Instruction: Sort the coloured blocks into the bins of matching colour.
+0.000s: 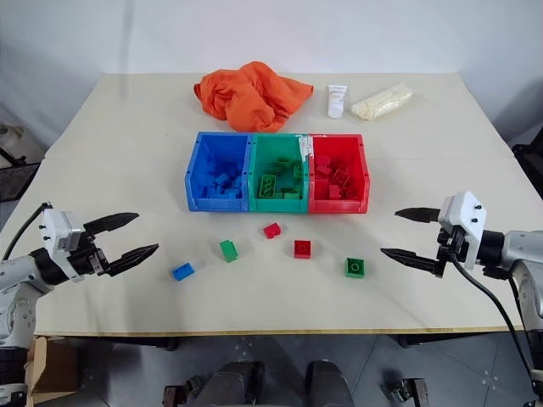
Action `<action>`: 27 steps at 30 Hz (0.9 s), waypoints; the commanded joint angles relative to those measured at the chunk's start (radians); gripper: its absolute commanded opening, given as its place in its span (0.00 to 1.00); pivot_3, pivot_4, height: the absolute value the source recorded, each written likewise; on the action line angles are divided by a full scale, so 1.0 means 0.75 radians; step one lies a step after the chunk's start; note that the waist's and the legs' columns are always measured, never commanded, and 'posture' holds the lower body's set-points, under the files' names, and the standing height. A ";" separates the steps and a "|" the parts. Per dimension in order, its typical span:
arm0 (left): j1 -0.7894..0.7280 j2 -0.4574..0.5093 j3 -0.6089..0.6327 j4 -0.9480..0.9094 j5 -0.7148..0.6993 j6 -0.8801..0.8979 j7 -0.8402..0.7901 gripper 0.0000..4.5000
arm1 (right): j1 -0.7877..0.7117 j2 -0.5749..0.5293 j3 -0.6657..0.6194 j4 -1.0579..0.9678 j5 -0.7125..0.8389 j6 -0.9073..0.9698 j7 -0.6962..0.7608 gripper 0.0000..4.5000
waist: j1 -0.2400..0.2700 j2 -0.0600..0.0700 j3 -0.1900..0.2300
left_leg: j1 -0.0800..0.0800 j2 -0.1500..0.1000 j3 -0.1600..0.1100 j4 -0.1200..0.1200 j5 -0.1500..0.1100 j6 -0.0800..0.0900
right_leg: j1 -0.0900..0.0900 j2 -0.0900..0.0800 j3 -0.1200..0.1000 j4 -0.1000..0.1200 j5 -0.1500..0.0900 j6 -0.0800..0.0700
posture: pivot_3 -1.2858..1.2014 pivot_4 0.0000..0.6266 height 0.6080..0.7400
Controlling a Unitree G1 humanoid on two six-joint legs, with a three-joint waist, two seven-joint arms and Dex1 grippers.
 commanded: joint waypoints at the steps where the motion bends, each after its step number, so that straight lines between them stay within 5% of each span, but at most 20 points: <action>1: -0.019 0.018 0.008 -0.027 -0.029 0.002 -0.025 1.00 | -0.001 0.006 -0.045 -0.039 0.025 -0.011 -0.016 1.00 | 0.000 0.000 0.000 | 0.000 0.000 0.000 0.000 0.000 0.000 | 0.000 0.000 0.000 0.000 0.000 0.000 | 0.52 0.24 1.00; 12: -0.028 0.024 -0.064 -0.093 0.018 0.090 0.011 1.00 | 0.023 -0.029 -0.044 -0.050 0.017 0.030 -0.037 1.00 | 0.000 0.000 0.000 | 0.000 0.000 0.000 0.000 0.000 0.000 | 0.000 0.000 0.000 0.001 0.000 0.000 | 0.52 0.24 1.00; 27: -0.157 -0.012 -0.129 0.068 -0.025 -0.030 -0.223 1.00 | 0.456 -0.194 -0.305 -0.169 0.000 0.103 0.035 1.00 | 0.002 0.001 0.000 | 0.000 0.001 0.001 0.000 0.000 0.000 | 0.002 0.001 0.000 -0.003 0.000 0.000 | 0.52 0.24 1.00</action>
